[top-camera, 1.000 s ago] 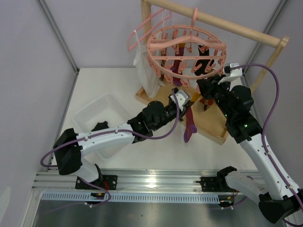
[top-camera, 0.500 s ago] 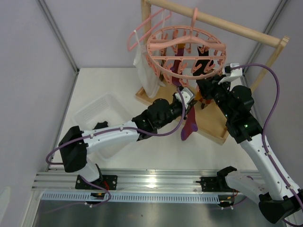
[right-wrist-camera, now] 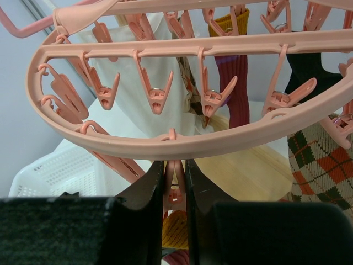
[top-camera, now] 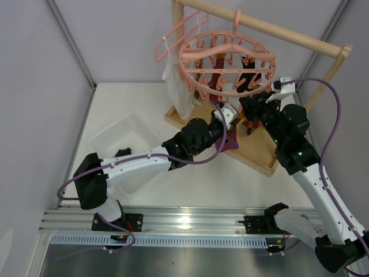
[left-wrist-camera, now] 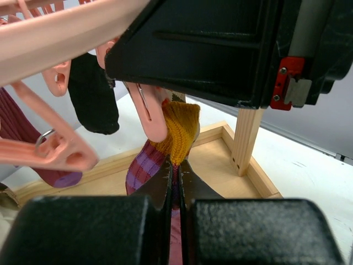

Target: Clip the socks to the hanger

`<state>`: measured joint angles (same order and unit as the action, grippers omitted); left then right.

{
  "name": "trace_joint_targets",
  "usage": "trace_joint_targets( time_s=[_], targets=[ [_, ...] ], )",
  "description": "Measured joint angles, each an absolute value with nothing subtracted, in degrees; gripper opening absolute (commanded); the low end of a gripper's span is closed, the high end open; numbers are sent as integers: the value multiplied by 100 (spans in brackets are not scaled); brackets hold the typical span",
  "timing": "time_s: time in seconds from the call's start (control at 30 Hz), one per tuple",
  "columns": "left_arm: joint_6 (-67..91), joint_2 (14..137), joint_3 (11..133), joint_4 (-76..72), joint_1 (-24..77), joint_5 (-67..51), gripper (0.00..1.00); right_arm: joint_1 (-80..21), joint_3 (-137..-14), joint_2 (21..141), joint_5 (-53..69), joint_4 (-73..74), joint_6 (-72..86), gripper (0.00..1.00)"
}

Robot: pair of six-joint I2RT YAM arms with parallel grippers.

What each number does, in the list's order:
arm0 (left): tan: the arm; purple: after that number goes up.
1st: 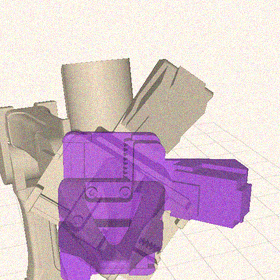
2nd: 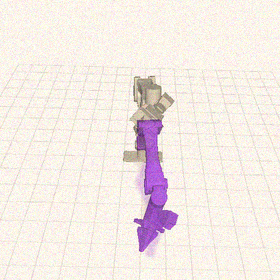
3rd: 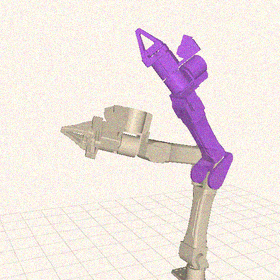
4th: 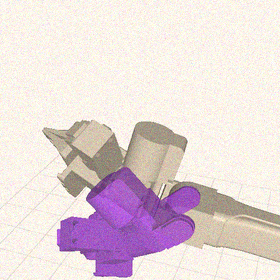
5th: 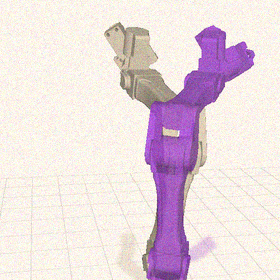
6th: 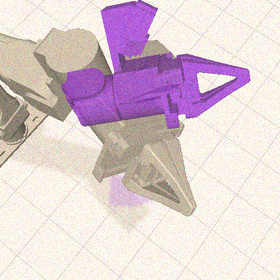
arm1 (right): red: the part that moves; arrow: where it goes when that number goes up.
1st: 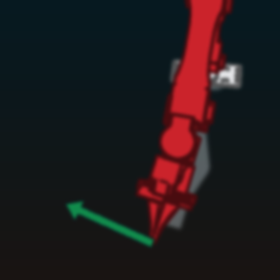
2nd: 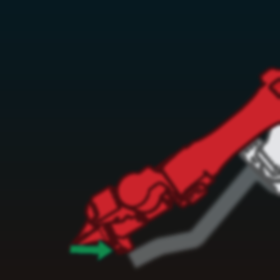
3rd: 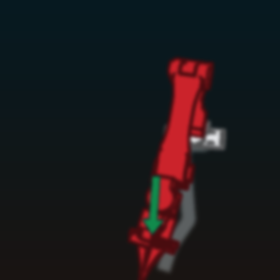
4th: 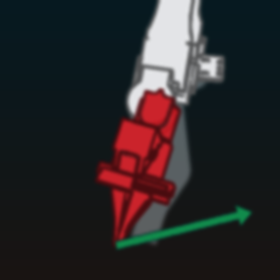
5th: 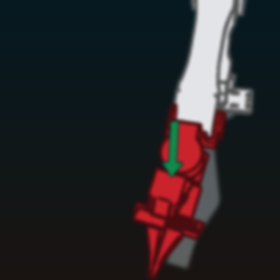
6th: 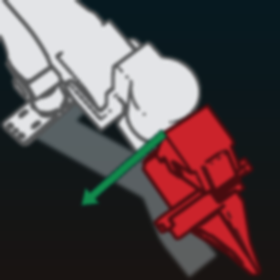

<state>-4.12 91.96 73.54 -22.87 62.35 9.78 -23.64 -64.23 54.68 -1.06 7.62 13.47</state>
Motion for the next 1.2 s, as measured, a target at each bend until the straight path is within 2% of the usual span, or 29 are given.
trace_joint_targets(
  time_s=[0.7, 1.2],
  targets=[
    [-379, 9242, 7363, -2268, 6235, 1485, 1, -2349, -6466, 5363, -115, 849, 1385, 0],
    [825, 9271, 7363, -2134, 6237, 1789, 1, -2349, -6464, 5374, -309, 819, 1634, 0]
  ],
)
